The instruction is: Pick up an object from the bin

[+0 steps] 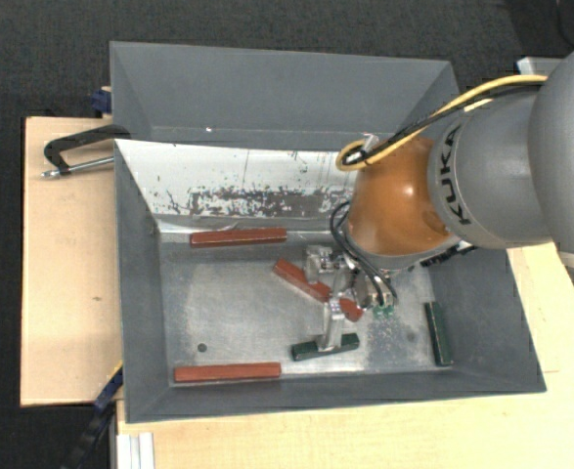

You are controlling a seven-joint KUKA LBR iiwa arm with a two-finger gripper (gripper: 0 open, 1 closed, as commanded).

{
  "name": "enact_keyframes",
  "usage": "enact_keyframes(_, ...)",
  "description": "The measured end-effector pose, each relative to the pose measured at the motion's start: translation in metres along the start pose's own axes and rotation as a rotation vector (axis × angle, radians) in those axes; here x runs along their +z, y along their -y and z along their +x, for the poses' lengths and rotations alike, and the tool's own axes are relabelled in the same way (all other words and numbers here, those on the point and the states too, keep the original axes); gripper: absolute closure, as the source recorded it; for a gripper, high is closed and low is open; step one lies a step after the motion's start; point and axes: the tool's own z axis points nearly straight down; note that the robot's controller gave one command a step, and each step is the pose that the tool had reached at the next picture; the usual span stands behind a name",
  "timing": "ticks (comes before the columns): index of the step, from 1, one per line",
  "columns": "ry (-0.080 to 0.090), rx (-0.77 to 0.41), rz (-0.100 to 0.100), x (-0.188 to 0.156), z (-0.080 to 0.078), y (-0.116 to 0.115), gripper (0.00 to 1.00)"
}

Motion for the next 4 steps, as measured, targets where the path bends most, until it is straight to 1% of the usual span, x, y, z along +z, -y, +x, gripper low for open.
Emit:
enact_keyframes(1, 0.006, 0.006, 0.0, -0.002, -0.008, 0.001, 0.0)
enact_keyframes(2, 0.012, 0.016, 0.002, -0.022, -0.012, -0.004, 0.0)
enact_keyframes(3, 0.014, -0.04, 0.003, -0.008, -0.038, 0.086, 1.0)
enact_keyframes(4, 0.013, -0.04, 0.003, -0.008, -0.038, 0.086, 1.0)
